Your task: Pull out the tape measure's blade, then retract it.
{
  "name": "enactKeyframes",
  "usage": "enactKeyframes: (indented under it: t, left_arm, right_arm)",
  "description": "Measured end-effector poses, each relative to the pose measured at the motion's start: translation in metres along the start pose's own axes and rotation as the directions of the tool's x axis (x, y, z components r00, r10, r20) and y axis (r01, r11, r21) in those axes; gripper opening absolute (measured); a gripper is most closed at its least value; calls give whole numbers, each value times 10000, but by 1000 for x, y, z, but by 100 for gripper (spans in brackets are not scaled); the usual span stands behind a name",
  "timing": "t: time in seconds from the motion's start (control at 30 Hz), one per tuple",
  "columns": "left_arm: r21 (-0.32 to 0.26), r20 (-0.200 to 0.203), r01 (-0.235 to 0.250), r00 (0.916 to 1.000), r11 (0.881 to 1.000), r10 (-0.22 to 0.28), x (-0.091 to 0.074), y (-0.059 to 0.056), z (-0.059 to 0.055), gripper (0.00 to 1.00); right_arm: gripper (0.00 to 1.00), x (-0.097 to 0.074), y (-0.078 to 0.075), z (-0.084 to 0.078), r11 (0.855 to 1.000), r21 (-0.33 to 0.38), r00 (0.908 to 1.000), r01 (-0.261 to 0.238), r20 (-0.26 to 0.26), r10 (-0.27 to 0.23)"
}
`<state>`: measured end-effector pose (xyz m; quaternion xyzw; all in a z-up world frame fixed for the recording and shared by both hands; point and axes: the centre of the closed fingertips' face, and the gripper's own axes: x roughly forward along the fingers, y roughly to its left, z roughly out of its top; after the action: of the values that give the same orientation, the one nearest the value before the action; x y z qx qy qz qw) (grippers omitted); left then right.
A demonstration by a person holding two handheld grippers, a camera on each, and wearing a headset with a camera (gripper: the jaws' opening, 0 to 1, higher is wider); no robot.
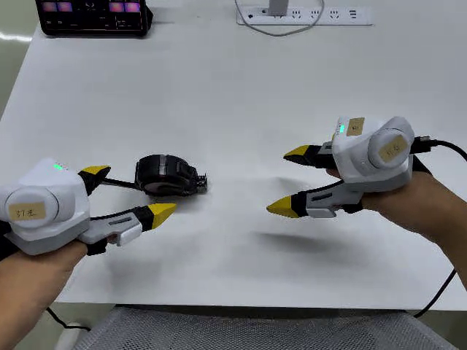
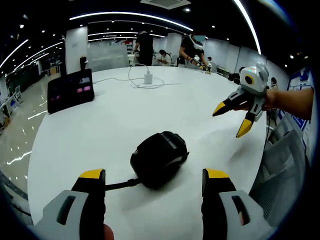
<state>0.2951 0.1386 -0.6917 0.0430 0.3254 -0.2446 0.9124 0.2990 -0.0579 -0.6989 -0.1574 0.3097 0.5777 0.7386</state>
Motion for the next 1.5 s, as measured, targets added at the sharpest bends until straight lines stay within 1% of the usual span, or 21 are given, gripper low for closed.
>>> enactKeyframes:
  t: [0.2, 0.33, 0.4, 0.5, 0.6, 0.7, 0.83, 0.9, 0.97, 1.07, 1.23, 1.37, 1.47, 1.5]
  left_arm:
    - [228, -21, 161, 9999, 9996, -161, -2, -1, 1, 77]
    - [382, -70, 263, 9996, 9989, -260, -5, -2, -2, 78]
    - [458, -129, 336, 9994, 9984, -330, -6, -2, -4, 78]
    - [593, -188, 395, 9991, 9975, -384, -9, -2, -6, 79]
    - [728, -279, 445, 9987, 9964, -426, -11, -2, -8, 79]
    - [836, -331, 516, 9982, 9952, -490, -13, -1, -8, 79]
    - [1250, -414, 614, 9975, 9903, -566, -17, -2, -10, 80]
    - [1311, -427, 702, 9970, 9889, -652, -18, -4, -10, 80]
    - [1486, -350, 688, 9973, 9865, -642, -21, -4, -8, 80]
    - [1604, -398, 805, 9964, 9838, -750, -22, -7, -9, 81]
    - [1914, -567, 990, 9944, 9765, -897, -26, -11, -14, 83]
    - [1996, -548, 1063, 9938, 9741, -972, -28, -13, -15, 87]
    - [1977, -512, 1268, 9916, 9720, -1189, -31, -16, -16, 89]
    - [2007, -562, 1293, 9911, 9711, -1203, -31, -17, -17, 89]
  right_arm:
    - [58, -9, -3, -7, 9994, 222, 9997, 247, 27, -248]
    - [60, -15, -4, -13, 9987, 309, 9992, 395, -24, -395]
    - [61, -18, -4, -14, 9983, 356, 9990, 451, -37, -450]
    - [64, -22, -2, -17, 9975, 477, 9986, 521, -120, -515]
    - [67, -26, 0, -20, 9971, 459, 9981, 607, -139, -601]
    - [69, -28, 1, -26, 9969, 428, 9974, 664, -293, -652]
    - [70, -34, 3, -30, 9961, 454, 9967, 759, -337, -744]
    - [71, -37, 3, -31, 9954, 452, 9960, 846, -325, -831]
    - [71, -40, 5, -31, 9948, 511, 9958, 884, -284, -871]
    - [72, -45, 7, -32, 9930, 600, 9947, 1013, -217, -1002]
    - [74, -49, 9, -33, 9916, 579, 9933, 1154, -106, -1150]
    - [76, -52, 10, -34, 9906, 615, 9925, 1223, -47, -1222]
    - [78, -53, 12, -35, 9902, 549, 9917, 1284, -2, -1286]
    - [78, -54, 13, -35, 9901, 568, 9917, 1286, 9, -1289]
